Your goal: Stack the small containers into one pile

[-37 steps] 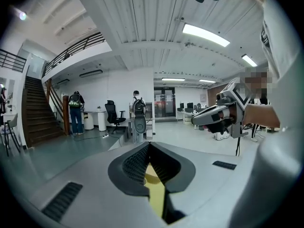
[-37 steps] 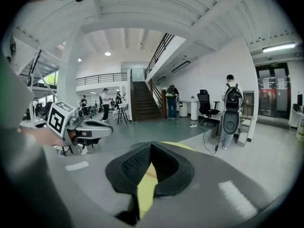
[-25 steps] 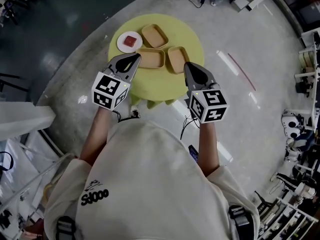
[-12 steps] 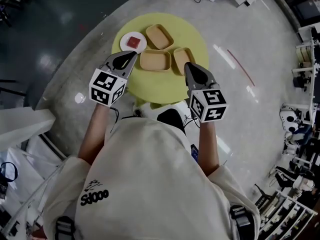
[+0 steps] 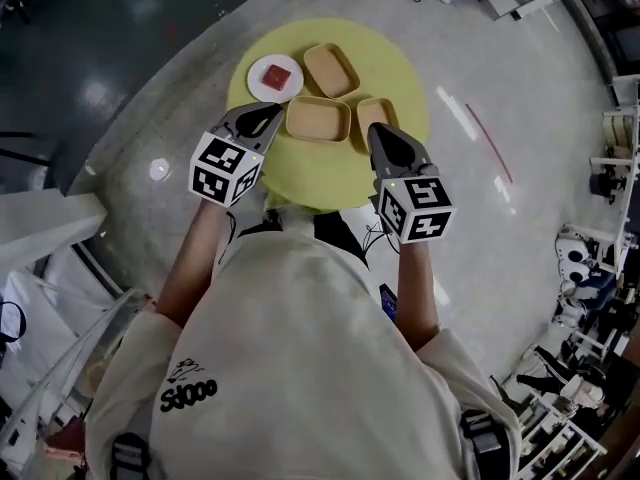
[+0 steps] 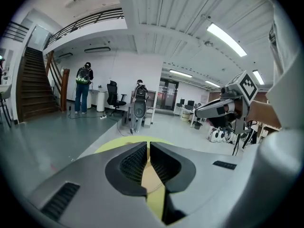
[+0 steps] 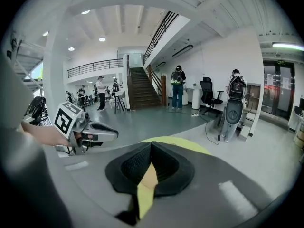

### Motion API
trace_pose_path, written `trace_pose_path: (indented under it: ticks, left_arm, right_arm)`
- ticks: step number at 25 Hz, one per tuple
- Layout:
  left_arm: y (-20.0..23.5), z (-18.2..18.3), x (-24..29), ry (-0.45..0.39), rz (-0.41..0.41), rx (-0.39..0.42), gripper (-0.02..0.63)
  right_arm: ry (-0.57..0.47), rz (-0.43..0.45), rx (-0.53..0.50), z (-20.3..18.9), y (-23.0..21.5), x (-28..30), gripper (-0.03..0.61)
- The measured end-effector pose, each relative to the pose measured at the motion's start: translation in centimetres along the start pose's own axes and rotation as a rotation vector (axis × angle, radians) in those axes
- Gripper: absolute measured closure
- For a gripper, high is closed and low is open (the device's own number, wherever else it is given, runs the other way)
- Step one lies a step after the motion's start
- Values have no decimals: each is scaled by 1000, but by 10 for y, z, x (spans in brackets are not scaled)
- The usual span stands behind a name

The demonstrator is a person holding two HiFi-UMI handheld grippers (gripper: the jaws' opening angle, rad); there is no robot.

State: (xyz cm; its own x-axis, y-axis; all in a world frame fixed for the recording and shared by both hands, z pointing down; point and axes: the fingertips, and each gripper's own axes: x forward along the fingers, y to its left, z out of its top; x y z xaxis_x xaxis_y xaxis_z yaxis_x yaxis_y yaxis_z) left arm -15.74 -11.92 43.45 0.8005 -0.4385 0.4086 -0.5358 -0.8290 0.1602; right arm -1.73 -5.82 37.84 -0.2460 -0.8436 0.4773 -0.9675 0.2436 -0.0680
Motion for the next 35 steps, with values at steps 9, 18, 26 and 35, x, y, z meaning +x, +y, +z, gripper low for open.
trace_pose_path:
  ticks: [9, 18, 26, 35]
  left_arm:
    - [7, -36, 43, 114, 67, -120, 548]
    - [21, -94, 83, 279, 158, -223, 529]
    - [21, -135, 96, 375, 218, -304, 526]
    - [29, -160, 105, 435, 320, -336, 526]
  right_arm:
    - [69, 88, 11, -9, -26, 29, 568]
    - [146, 178, 46, -28, -53, 71, 568]
    - [211, 210, 79, -52, -73, 88, 568]
    - [264, 230, 100, -68, -92, 98, 568]
